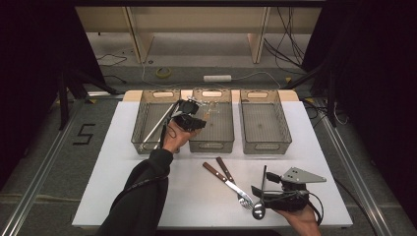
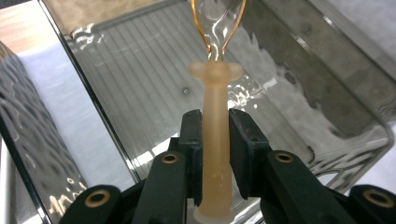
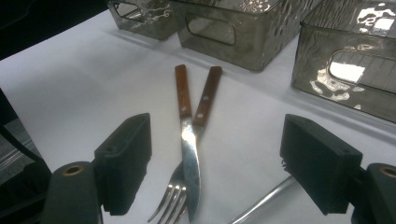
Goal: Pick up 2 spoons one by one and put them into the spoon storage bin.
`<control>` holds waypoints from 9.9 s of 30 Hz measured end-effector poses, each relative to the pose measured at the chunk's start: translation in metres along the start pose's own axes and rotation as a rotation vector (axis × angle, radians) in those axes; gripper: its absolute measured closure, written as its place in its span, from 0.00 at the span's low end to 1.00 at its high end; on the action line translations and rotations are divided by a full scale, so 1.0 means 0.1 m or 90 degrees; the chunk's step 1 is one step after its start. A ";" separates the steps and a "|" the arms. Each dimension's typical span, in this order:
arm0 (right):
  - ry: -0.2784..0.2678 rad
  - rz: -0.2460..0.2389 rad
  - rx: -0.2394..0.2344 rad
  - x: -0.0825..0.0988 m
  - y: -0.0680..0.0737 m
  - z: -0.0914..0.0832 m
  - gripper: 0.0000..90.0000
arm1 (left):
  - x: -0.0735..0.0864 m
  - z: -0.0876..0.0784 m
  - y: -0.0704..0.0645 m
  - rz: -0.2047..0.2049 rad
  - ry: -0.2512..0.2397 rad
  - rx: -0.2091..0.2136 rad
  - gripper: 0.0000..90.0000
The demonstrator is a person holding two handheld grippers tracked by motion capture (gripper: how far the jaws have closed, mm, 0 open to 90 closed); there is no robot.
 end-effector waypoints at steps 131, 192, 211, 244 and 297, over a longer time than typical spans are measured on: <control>0.415 -0.011 0.129 0.17 -0.25 0.44 0.84 | 1.45 -1.50 -0.21 0.055 -0.107 0.056 0.22; 0.242 -0.063 0.059 -0.94 -0.28 0.96 1.00 | 1.38 -1.62 -0.17 0.030 -0.202 0.077 0.18; 0.218 -0.047 0.075 -1.29 -0.42 1.36 1.00 | 1.37 -1.64 -0.16 0.032 -0.219 0.071 0.18; 0.212 -0.038 0.116 -1.59 -0.48 2.06 1.00 | 1.35 -1.68 -0.18 0.034 -0.241 0.073 0.18; 0.208 -0.090 -0.017 -1.33 -0.02 1.65 0.40 | 1.34 -1.70 -0.16 0.035 -0.251 0.067 0.18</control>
Point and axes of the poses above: each handheld gripper's, and its own axes: z roughly forward along the jaws, x roughly out of its underside, y roughly to its left, the point moved 4 cm from there along z, roughly forward along the jaws, and after that the axes turned 8 degrees about -y, right-handed, at the moved point
